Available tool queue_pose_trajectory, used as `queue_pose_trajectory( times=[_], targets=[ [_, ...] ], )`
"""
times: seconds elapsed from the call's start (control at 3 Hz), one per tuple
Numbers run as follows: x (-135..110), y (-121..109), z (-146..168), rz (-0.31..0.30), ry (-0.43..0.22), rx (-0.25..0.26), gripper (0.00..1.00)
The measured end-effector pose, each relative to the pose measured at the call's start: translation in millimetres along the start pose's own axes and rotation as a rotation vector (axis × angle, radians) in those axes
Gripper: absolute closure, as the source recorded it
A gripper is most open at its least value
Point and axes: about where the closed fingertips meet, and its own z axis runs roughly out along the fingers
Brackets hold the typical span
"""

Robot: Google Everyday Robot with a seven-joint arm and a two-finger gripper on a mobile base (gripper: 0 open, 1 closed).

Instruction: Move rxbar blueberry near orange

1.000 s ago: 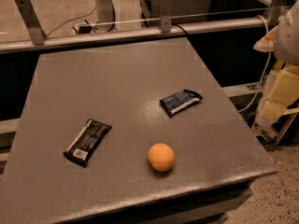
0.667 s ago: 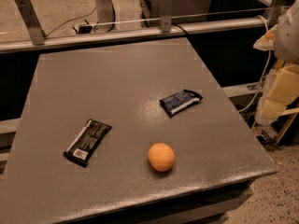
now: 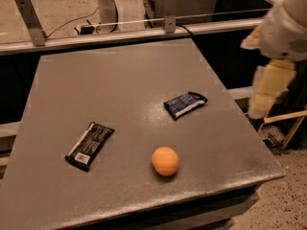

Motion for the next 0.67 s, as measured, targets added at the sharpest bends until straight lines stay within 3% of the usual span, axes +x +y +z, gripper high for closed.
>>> queue_pose_trajectory(
  times=[0.33,0.67],
  targets=[
    [-42,-40,53,-0.191,-0.026,-0.081,0.00],
    [-79,-61,94,-0.336,-0.023,-0.143,0.00]
  ],
)
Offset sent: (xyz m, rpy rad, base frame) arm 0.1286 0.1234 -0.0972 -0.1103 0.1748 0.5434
